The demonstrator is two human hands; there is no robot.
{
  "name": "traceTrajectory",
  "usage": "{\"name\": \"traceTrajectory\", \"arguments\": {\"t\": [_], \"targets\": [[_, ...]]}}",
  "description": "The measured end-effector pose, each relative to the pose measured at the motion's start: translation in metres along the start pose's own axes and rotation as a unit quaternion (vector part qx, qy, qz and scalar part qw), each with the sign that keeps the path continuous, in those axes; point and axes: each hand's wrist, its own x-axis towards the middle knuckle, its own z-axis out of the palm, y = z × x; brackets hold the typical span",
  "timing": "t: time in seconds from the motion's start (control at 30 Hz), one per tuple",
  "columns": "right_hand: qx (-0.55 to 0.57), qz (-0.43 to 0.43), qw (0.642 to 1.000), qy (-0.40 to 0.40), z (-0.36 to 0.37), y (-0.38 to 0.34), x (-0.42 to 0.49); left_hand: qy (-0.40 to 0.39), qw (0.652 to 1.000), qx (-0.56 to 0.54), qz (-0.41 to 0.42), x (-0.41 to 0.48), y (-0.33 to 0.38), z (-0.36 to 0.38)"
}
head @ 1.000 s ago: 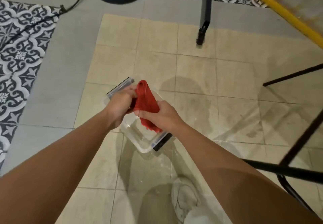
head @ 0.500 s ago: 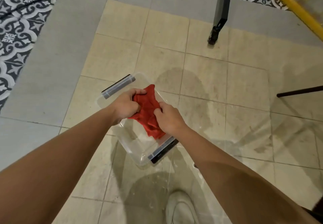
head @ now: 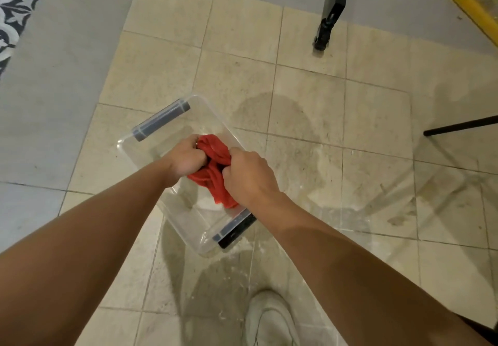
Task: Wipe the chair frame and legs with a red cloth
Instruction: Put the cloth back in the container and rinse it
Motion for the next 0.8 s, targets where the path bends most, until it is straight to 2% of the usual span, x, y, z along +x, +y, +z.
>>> {"name": "traceTrajectory", "arguments": {"t": [0.1,0.23,0.37,0.4,0.47,0.53,0.6,0.67,0.8], "targets": [[-0.027,-0.006,1.0,-0.005,0.002,0.001,0.001,0.014,1.0,-0.009,0.006,0.004,0.0,0.001],[-0.103,-0.019,0.994,-0.009,0.009,0.002,0.007,0.037,0.991,0.12,0.045,0.011,-0.003,0.01],[-0.109,0.001,0.994,-0.019,0.021,0.003,0.01,0.15,0.976,0.12,0.1,0.008,-0.01,0.009],[-0.109,0.004,0.994,-0.021,0.022,0.002,0.01,0.146,0.981,0.089,0.09,0.007,-0.008,0.007],[-0.123,-0.004,0.992,-0.031,0.026,0.0,0.009,0.078,0.996,-0.019,0.031,0.003,-0.002,0.005],[-0.127,-0.026,0.991,-0.036,0.029,-0.002,0.008,0.03,0.994,-0.1,-0.027,0.0,0.003,0.005],[-0.108,-0.041,0.992,-0.047,0.034,-0.005,0.006,0.046,0.991,-0.123,-0.041,0.001,0.001,0.004],[-0.104,-0.045,0.992,-0.062,0.037,-0.008,0.006,0.087,0.992,-0.088,-0.028,0.003,-0.005,0.003],[-0.133,-0.027,0.985,-0.109,0.039,-0.008,0.008,0.173,0.981,0.091,0.012,0.005,-0.016,0.003]]}}
